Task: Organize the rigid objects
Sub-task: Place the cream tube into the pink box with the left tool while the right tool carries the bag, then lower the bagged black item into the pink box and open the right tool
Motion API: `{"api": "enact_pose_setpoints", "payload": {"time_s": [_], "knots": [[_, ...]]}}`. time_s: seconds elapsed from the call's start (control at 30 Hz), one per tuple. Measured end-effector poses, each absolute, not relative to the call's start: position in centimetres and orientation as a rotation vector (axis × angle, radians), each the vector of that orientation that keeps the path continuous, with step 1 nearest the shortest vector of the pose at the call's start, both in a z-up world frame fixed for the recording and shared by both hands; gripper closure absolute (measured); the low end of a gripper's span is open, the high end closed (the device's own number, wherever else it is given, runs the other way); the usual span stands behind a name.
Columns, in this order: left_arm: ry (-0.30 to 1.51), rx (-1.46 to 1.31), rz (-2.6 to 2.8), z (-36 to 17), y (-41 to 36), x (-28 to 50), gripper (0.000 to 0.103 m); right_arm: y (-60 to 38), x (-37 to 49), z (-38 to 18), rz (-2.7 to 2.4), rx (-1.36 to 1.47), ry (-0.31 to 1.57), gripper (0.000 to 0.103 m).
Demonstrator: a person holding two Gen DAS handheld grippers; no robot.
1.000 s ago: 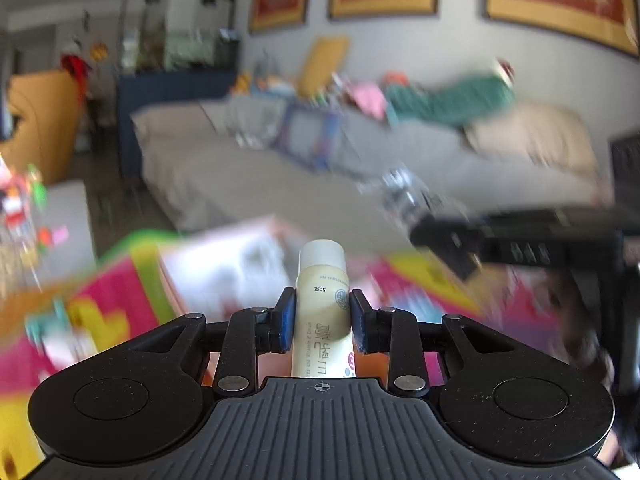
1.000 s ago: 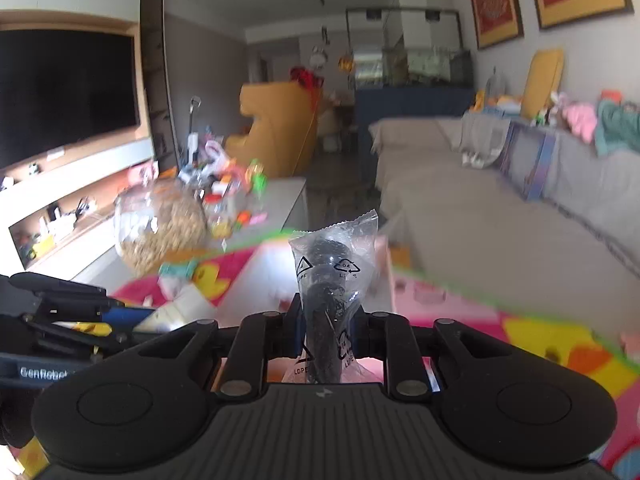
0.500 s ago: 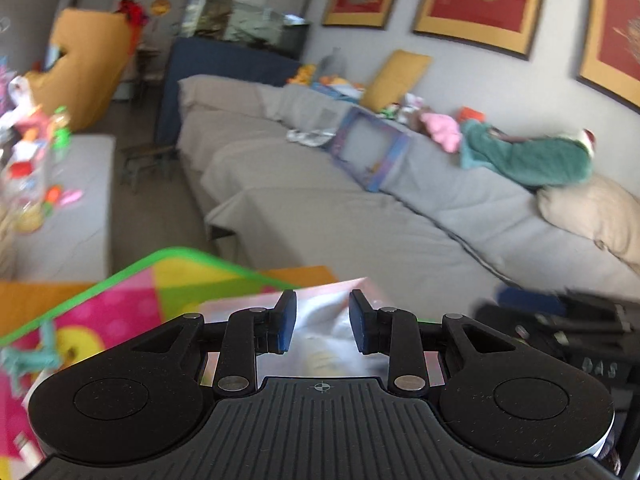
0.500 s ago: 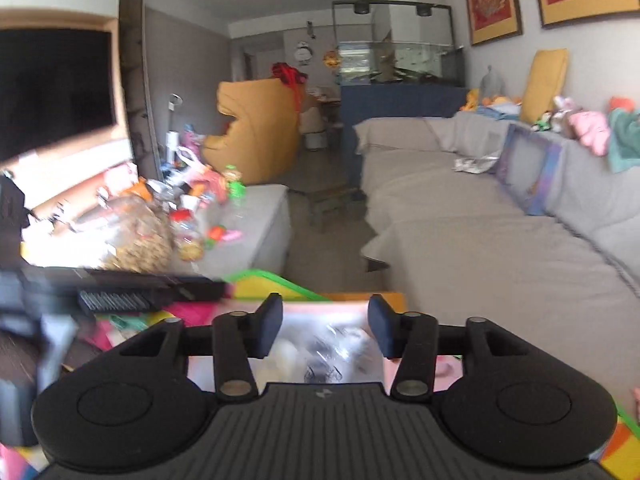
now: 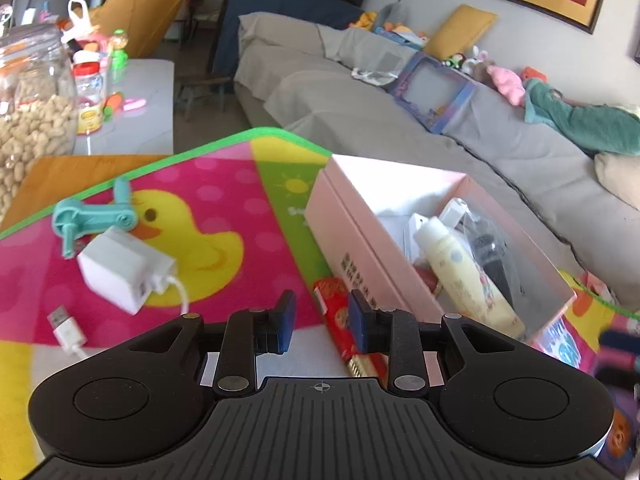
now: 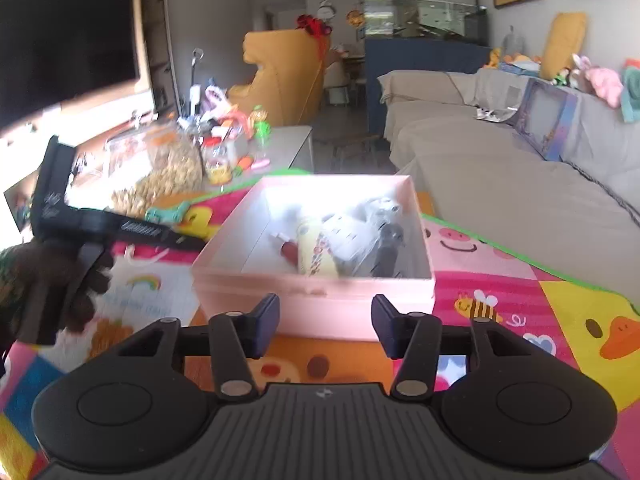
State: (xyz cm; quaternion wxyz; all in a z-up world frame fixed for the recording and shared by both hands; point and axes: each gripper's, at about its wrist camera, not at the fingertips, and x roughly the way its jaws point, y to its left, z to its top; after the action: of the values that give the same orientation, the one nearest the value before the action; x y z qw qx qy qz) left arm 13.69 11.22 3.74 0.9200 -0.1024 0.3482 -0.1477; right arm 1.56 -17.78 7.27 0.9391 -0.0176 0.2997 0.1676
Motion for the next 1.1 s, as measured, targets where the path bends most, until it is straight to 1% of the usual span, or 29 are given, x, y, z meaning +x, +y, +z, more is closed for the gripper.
{"api": "enact_pose_setpoints", "payload": {"time_s": [0.1, 0.2, 0.3, 0.4, 0.5, 0.63, 0.93, 1.1], "knots": [[0.716, -0.206, -0.272, 3.4, 10.6, 15.3, 0.072, -16.7, 0.9, 6.5, 0.355, -0.066, 0.662, 0.049], [0.791, -0.187, -0.26, 2.6, 10.0, 17.4, 0.073, -15.9, 0.4, 5.8, 0.365, -0.088, 0.69, 0.049], [0.796, -0.166, -0.294, 2.3, 9.8, 17.4, 0.073, -15.3, -0.2, 5.4, 0.388, -0.094, 0.703, 0.049], [0.805, -0.123, -0.359, 2.4, 9.6, 15.9, 0.076, -15.1, -0.6, 5.0, 0.418, -0.093, 0.714, 0.049], [0.8, -0.062, -0.42, 2.5, 9.3, 13.9, 0.076, -14.8, -0.5, 4.5, 0.443, -0.075, 0.739, 0.049], [0.83, -0.059, -0.49, 2.4, 9.5, 11.5, 0.076, -13.5, -0.1, 3.8, 0.506, -0.033, 0.788, 0.049], [0.887, -0.16, -0.562, 2.4, 11.4, 7.0, 0.076, -8.2, 1.7, 2.4, 0.556, -0.023, 0.807, 0.049], [0.808, -0.263, -0.44, 3.6, 15.0, 5.7, 0.076, -5.7, 3.9, 2.5, 0.55, 0.054, 0.807, 0.049]]}}
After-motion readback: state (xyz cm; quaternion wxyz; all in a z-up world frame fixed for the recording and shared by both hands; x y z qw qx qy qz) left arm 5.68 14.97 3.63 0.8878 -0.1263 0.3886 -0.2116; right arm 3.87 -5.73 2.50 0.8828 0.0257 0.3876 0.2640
